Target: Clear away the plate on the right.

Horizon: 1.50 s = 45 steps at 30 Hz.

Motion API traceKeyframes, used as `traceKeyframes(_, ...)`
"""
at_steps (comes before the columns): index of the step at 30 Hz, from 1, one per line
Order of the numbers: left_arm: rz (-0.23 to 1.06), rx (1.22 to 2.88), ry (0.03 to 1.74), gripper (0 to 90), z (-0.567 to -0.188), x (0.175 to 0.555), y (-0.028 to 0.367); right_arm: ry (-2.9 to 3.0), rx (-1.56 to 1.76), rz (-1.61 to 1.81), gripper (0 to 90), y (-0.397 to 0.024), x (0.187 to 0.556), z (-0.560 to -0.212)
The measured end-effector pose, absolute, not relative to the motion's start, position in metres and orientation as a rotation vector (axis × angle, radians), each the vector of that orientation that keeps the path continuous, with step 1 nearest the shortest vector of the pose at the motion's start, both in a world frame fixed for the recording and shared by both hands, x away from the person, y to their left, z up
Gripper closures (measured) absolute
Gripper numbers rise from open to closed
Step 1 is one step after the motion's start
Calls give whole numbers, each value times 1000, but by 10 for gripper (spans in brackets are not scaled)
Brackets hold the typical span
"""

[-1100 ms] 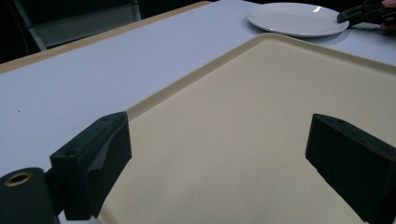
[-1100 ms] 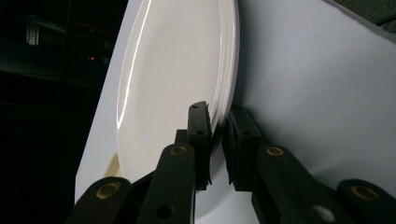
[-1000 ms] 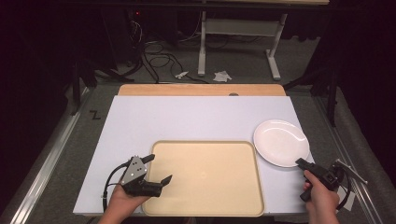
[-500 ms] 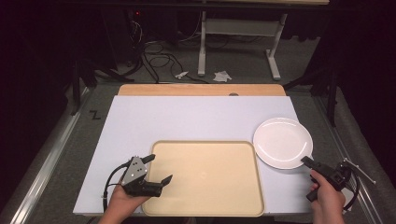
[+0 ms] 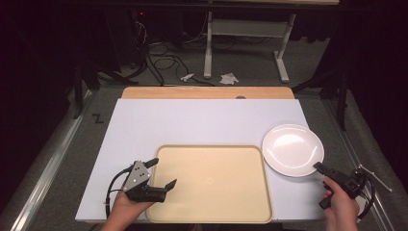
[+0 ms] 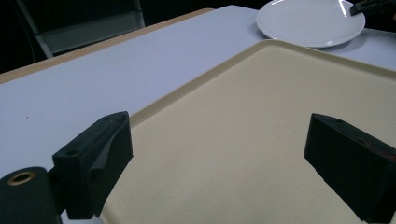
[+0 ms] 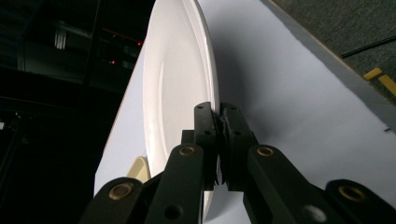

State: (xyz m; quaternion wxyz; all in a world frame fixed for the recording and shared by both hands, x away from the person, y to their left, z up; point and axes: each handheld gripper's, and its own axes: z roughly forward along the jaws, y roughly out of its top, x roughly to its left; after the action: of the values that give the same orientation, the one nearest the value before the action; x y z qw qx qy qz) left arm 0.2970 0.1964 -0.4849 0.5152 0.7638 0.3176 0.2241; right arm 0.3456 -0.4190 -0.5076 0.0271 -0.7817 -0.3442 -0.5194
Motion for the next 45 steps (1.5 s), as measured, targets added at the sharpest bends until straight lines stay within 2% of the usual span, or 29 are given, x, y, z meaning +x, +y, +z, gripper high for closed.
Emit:
traceKeyframes(18,551,1825,763,82,-484,297,198,-1035,-2341,-1687,888,-419,341,-501)
traceKeyframes(45,563,1781,798,76,-481,297,206,-1299,-2066,-1653,889,-352,361,-468)
